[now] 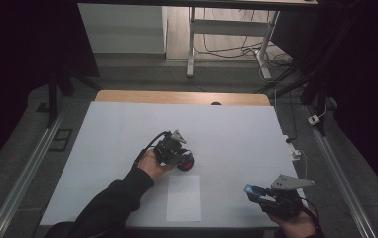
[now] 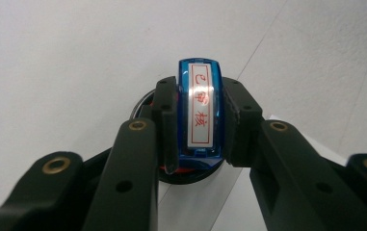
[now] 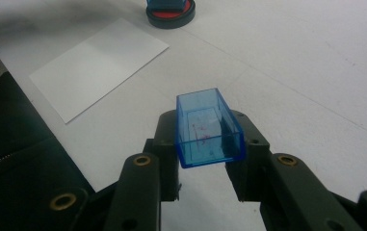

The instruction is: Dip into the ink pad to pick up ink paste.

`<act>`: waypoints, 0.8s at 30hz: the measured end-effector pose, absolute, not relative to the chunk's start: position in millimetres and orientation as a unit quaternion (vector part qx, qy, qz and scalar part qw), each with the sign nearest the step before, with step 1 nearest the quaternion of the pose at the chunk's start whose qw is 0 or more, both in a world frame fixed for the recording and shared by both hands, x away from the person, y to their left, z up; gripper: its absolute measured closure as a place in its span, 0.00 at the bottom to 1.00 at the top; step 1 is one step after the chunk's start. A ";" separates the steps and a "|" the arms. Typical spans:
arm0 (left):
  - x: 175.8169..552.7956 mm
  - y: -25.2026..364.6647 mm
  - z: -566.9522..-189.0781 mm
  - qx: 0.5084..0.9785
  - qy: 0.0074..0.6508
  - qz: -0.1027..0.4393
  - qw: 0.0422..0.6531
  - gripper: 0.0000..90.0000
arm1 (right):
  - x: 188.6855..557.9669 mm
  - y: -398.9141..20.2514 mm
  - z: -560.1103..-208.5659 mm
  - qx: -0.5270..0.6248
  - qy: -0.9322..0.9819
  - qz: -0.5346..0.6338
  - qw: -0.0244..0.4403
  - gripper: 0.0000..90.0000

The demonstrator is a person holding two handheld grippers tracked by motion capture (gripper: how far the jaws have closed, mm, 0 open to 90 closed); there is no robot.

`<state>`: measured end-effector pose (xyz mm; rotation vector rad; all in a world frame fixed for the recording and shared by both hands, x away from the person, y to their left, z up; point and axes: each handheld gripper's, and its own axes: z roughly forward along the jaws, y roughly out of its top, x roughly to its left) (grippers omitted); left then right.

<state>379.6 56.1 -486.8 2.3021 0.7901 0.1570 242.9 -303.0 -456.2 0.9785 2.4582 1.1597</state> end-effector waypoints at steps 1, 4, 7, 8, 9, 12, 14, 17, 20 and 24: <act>380.5 57.5 -487.4 0.884 0.308 0.054 0.348 0.79 | 243.0 -303.0 -456.3 0.336 0.844 0.399 0.126 0.76; 380.8 58.4 -488.0 0.882 0.309 0.054 0.351 0.79 | 243.0 -303.0 -456.3 0.336 0.844 0.399 0.125 0.76; 378.6 55.5 -486.8 0.886 0.303 0.065 0.345 0.79 | 242.9 -303.0 -456.2 0.336 0.844 0.400 0.126 0.76; 377.8 54.7 -486.8 0.887 0.301 0.069 0.344 0.79 | 242.8 -303.2 -456.2 0.335 0.844 0.400 0.126 0.76; 377.4 54.6 -486.5 0.888 0.298 0.071 0.343 0.79 | 242.8 -303.2 -456.2 0.335 0.844 0.400 0.126 0.76; 376.5 54.3 -486.6 0.889 0.291 0.077 0.344 0.78 | 242.6 -303.1 -456.2 0.334 0.844 0.400 0.127 0.76; 375.7 54.4 -486.9 0.890 0.286 0.082 0.346 0.78 | 242.5 -303.1 -456.2 0.334 0.844 0.400 0.127 0.76; 375.9 55.1 -486.3 0.893 0.279 0.084 0.344 0.78 | 242.5 -303.0 -456.3 0.334 0.844 0.401 0.127 0.76; 374.9 54.5 -486.2 0.890 0.280 0.086 0.349 0.78 | 242.4 -302.9 -456.3 0.334 0.844 0.401 0.128 0.76; 372.8 54.1 -482.7 0.888 0.275 0.087 0.357 0.78 | 242.2 -303.0 -456.2 0.334 0.844 0.400 0.129 0.76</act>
